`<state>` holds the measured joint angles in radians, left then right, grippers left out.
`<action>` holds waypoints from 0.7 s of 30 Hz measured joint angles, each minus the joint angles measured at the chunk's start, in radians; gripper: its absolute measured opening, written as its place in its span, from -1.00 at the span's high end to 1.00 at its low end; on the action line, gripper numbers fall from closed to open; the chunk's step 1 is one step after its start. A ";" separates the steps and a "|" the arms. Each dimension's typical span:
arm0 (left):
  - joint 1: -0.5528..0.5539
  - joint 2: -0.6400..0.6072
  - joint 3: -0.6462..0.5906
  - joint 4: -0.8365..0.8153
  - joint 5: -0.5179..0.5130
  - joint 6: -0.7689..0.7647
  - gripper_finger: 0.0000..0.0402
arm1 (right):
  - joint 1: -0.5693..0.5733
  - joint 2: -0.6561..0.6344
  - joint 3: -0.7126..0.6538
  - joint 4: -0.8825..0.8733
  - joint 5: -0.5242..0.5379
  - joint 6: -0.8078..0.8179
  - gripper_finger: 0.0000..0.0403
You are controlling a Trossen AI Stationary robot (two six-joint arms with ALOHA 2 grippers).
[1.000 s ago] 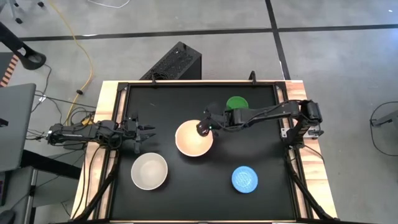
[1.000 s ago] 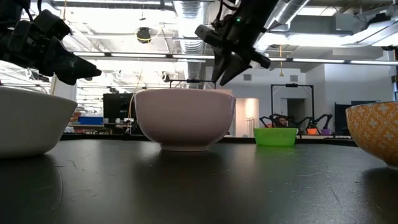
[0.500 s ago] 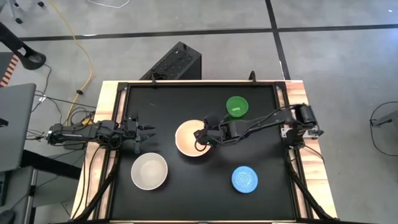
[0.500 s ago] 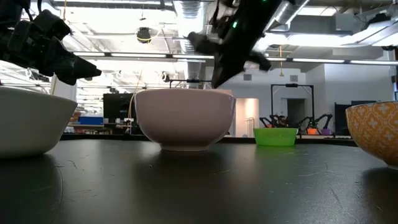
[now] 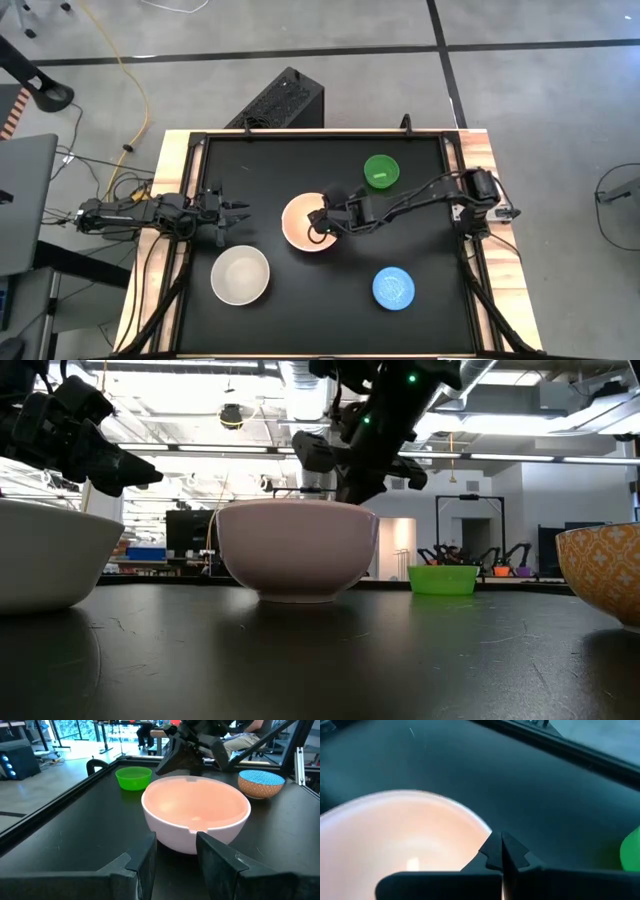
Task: Nest bowls inside each other
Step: Stack the pink bowl on the white bowl, then stack the grey bowl on the pink bowl
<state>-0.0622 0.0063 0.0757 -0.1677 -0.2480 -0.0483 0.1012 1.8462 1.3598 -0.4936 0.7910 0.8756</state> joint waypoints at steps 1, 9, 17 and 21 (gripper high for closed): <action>0.000 0.000 0.000 0.000 0.000 0.000 0.36 | 0.000 -0.005 0.004 -0.004 -0.001 -0.013 0.97; 0.000 0.000 0.000 0.000 0.000 0.000 0.36 | 0.027 0.000 0.117 0.173 -0.184 -0.313 0.97; 0.000 0.000 0.000 0.000 0.000 0.000 0.36 | 0.115 0.056 0.120 0.618 -0.559 -0.622 0.97; 0.000 0.000 0.000 0.000 0.001 0.000 0.36 | 0.157 0.134 0.121 0.804 -0.636 -0.822 0.97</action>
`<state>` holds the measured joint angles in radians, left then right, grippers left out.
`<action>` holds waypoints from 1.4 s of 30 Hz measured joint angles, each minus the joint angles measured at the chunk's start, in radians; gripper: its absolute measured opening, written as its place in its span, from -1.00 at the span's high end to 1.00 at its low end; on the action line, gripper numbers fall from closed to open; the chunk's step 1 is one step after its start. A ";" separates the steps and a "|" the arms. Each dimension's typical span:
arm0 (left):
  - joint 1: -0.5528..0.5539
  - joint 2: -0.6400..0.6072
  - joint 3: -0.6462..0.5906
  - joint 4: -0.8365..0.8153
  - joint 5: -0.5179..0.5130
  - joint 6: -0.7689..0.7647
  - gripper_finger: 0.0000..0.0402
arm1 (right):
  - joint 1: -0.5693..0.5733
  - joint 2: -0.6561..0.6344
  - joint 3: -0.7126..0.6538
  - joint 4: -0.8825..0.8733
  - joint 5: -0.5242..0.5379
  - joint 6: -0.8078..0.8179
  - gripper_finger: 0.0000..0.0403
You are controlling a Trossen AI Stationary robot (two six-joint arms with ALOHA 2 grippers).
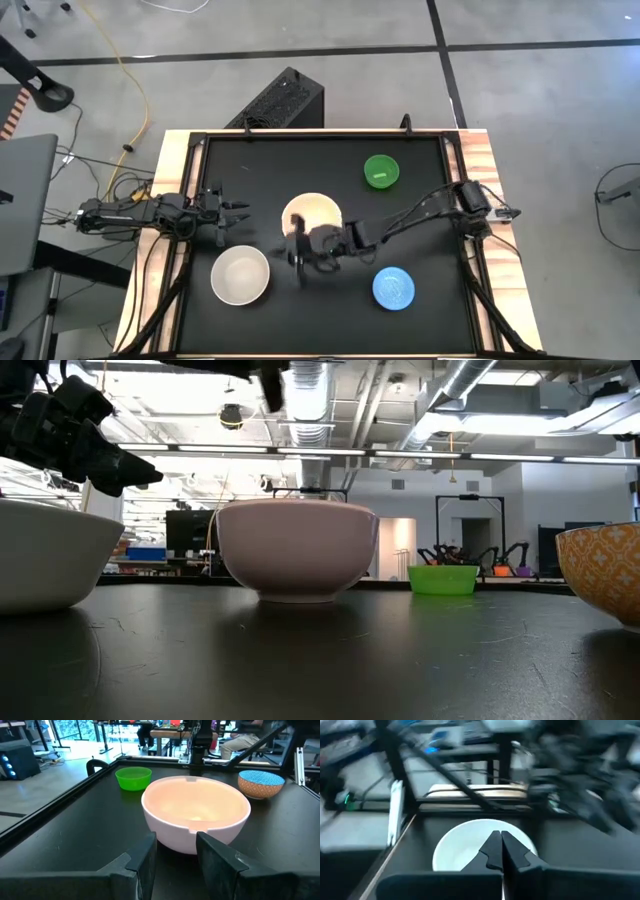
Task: Nest bowls inside each other
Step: Stack the grey bowl on the pink bowl
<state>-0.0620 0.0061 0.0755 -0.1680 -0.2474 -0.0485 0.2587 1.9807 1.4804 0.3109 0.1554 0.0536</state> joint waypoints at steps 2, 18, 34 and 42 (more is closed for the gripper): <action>0.000 0.000 0.000 0.000 0.000 0.000 0.36 | 0.019 0.054 0.009 0.076 -0.023 -0.079 0.96; 0.000 0.001 0.000 0.000 -0.001 0.000 0.36 | 0.050 0.484 0.842 -0.800 -0.135 -0.305 0.25; 0.000 0.002 0.000 0.000 -0.001 0.000 0.36 | 0.053 0.496 0.816 -0.894 -0.127 -0.488 0.22; 0.000 0.002 0.000 0.000 -0.002 0.000 0.36 | 0.047 0.496 0.765 -0.872 -0.030 -0.596 0.22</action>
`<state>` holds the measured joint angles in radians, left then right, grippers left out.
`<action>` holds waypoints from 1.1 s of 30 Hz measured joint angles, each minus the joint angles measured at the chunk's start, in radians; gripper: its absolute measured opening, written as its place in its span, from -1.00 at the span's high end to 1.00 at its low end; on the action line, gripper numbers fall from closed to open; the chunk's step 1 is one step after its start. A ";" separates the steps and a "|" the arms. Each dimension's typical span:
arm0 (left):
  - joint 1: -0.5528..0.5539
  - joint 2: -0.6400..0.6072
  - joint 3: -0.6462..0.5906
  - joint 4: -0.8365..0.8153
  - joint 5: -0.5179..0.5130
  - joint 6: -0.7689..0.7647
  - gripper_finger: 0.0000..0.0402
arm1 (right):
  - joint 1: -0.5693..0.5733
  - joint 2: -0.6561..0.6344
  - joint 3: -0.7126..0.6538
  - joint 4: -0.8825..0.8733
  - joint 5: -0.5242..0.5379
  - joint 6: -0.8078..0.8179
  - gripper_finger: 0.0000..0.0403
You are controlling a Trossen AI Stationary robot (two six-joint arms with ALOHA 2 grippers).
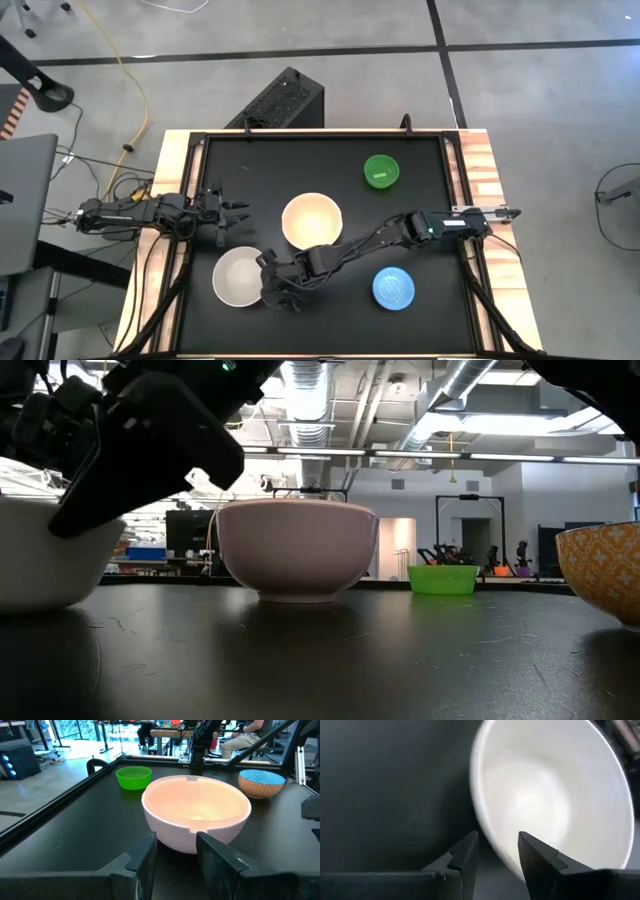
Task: Nest bowls inside each other
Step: Stack the grey bowl on the pink bowl
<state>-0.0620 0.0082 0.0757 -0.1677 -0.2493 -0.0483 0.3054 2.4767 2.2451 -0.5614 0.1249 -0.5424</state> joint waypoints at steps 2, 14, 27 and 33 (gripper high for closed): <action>0.000 0.000 0.000 0.000 0.000 0.000 0.36 | -0.001 -0.001 -0.010 0.021 0.010 -0.016 0.22; 0.000 0.000 0.000 0.000 0.000 0.000 0.36 | -0.006 0.051 -0.013 0.018 -0.020 -0.347 0.60; 0.000 0.000 0.000 0.000 0.001 0.000 0.36 | 0.018 -0.139 -0.010 -0.076 -0.129 -0.249 0.95; 0.000 0.000 0.000 0.000 0.002 0.000 0.36 | 0.013 -0.285 -0.010 -0.294 -0.136 0.071 0.96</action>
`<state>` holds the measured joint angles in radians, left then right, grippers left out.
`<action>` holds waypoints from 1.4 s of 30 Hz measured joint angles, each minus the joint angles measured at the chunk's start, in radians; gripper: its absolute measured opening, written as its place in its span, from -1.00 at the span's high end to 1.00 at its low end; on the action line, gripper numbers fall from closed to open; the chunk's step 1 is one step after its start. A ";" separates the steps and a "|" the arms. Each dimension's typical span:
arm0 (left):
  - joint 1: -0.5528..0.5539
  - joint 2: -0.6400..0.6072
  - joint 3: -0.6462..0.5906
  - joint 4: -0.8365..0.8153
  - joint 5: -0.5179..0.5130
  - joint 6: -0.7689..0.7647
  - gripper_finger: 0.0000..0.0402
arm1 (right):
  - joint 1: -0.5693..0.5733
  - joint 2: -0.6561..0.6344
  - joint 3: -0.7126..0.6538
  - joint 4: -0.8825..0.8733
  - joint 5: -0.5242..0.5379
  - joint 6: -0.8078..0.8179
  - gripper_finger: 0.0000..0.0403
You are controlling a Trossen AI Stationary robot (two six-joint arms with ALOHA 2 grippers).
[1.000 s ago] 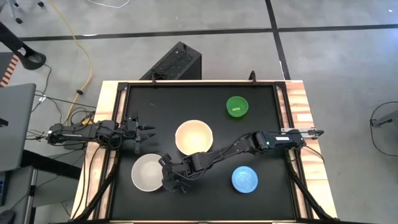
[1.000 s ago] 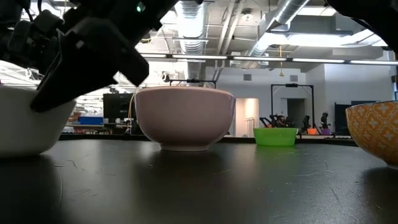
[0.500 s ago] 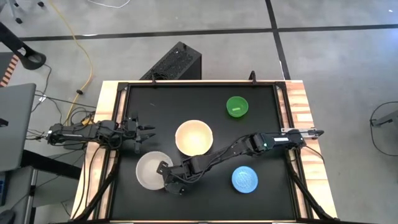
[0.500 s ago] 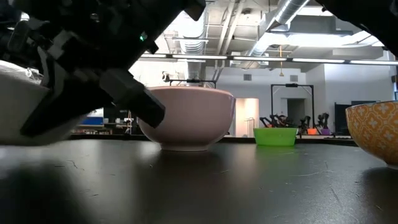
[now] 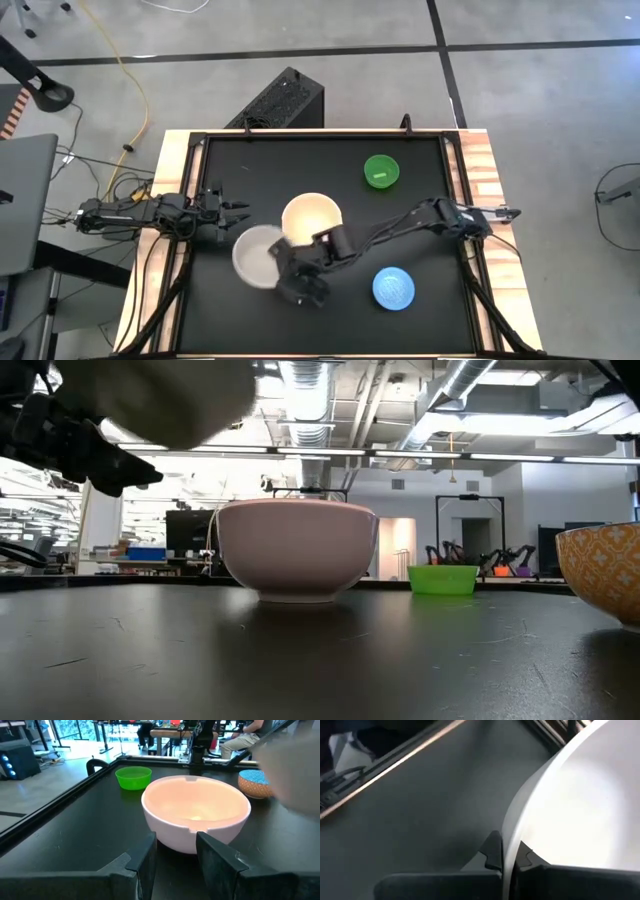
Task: Nest bowls inside each other
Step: Stack the grey bowl on the pink bowl
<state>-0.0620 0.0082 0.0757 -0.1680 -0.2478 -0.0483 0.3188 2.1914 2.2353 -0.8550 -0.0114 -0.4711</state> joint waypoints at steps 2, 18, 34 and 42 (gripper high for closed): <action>0.000 0.000 0.000 0.000 0.000 0.000 0.36 | -0.003 -0.027 0.000 -0.070 0.053 0.087 0.96; 0.000 0.000 0.000 0.000 0.000 0.000 0.36 | -0.111 -0.028 -0.029 -0.385 0.232 0.288 0.96; 0.000 0.000 0.000 0.000 0.000 0.000 0.36 | -0.130 -0.032 -0.152 -0.326 0.242 0.312 0.97; 0.000 0.000 0.000 0.000 0.001 0.000 0.36 | -0.130 -0.030 -0.203 -0.303 0.222 0.324 0.97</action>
<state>-0.0620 0.0082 0.0757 -0.1677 -0.2470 -0.0485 0.1890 2.1612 2.0325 -1.1577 0.2104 -0.1466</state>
